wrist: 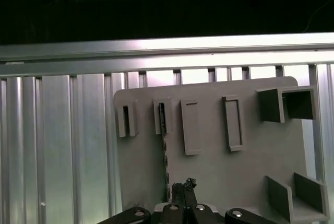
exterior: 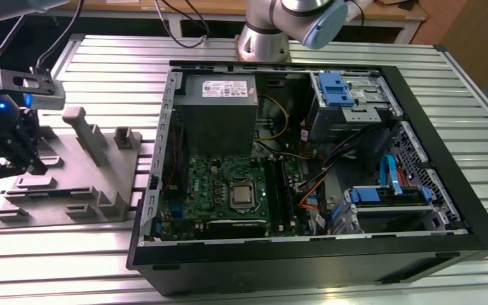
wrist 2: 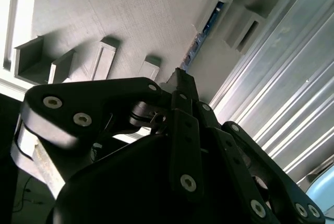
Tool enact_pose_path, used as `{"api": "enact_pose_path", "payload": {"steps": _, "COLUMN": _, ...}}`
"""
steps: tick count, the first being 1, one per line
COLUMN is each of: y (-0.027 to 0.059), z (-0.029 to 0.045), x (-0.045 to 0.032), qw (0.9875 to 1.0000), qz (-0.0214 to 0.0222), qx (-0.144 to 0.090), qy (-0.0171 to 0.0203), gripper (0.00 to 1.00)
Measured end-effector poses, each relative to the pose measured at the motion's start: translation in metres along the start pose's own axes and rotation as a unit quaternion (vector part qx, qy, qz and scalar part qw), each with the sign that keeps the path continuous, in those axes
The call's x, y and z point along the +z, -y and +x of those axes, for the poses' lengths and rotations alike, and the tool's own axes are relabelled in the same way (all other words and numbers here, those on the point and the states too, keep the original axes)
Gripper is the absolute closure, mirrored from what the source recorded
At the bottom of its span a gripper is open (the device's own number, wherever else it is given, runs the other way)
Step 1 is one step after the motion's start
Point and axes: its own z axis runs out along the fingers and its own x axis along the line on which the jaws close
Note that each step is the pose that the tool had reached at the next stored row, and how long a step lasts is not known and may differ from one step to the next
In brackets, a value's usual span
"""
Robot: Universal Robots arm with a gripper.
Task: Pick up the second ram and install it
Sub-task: 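Pick up the second ram and move it above second insertion slot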
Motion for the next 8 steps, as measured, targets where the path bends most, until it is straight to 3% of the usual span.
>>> {"api": "enact_pose_path", "payload": {"steps": 8, "y": -0.0054, "z": 0.0038, "x": 0.0080, "qw": 1.0000, "qz": -0.0001, "qx": -0.004, "qy": 0.0000, "gripper": 0.90}}
